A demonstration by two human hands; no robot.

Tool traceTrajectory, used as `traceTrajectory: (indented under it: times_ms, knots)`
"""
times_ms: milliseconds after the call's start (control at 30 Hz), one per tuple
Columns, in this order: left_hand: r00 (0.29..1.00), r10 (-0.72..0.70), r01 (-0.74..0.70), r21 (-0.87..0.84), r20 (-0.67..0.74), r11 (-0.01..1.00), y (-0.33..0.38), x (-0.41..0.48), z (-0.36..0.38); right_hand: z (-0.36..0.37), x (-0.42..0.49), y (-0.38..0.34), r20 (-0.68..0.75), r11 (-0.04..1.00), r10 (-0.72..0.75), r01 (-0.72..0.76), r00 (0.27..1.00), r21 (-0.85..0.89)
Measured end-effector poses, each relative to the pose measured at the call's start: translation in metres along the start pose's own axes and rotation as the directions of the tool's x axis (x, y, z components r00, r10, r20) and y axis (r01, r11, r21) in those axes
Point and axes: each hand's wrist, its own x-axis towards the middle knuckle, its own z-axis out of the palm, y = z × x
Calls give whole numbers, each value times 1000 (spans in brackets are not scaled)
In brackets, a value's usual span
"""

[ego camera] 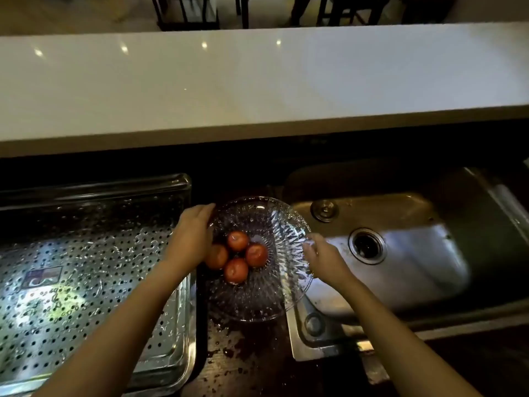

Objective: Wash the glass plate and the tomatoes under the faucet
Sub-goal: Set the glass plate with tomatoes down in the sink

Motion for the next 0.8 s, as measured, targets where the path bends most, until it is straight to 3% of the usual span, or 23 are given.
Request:
traceTrajectory:
  times_ms: [167,333,433,567,700,800]
  knots:
    - [980,45,-96,265,192,960,4,34,0,16,0,-1,-139,988,49,-27,989,151]
    - [958,-52,-124,570,283,812,26,50,-3,26,-7,-7,-213,927,105,-18,971,374]
    - [936,-69,-184,647,345,740,34,60,1,27,-12,-11,-237,902,111,2,965,432]
    - [911,-60,-185,534,408,825,30,76,3,16,-14,-7,-249,877,113,21,962,481]
    - [857,-61,-46,194,512,980,30,86,1,-3,-15,2,-271,846,109,54,956,531]
    - [830,-43,91,-59,556,994,42,91,0,-20,-12,7,-291,821,126,65,948,567]
